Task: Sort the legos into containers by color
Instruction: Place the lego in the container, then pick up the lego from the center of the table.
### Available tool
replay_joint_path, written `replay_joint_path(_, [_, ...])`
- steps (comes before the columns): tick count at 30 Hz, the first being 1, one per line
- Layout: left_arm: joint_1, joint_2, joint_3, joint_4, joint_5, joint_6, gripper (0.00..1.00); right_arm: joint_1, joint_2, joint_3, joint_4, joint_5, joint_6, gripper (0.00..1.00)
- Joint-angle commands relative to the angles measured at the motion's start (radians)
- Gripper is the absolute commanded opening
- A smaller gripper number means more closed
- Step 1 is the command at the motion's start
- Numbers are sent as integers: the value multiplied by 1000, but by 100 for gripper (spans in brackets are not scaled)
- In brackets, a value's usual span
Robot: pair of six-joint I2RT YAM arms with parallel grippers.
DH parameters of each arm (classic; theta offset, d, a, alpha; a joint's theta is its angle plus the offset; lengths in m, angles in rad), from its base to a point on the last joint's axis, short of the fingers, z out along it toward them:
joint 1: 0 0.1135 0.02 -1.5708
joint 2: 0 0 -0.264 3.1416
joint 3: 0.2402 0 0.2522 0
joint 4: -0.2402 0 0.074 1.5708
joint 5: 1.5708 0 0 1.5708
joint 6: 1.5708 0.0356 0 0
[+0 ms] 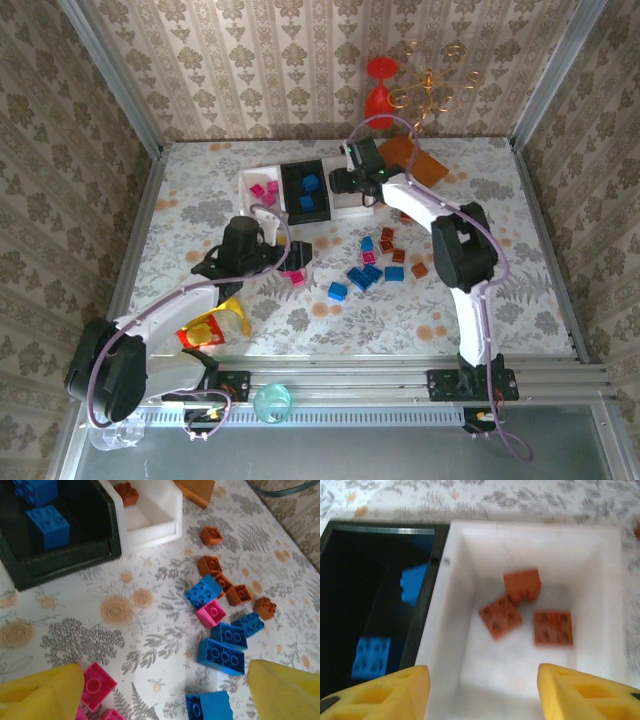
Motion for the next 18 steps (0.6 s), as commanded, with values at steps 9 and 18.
replay_joint_path(9, [-54,-22,-31,-115,-62,59,87,72,-515,-569,-81,143,7,73])
replay_joint_path(18, [-96,24,-30,46,80,96,87,98,-368,-545,-53,131,35,70])
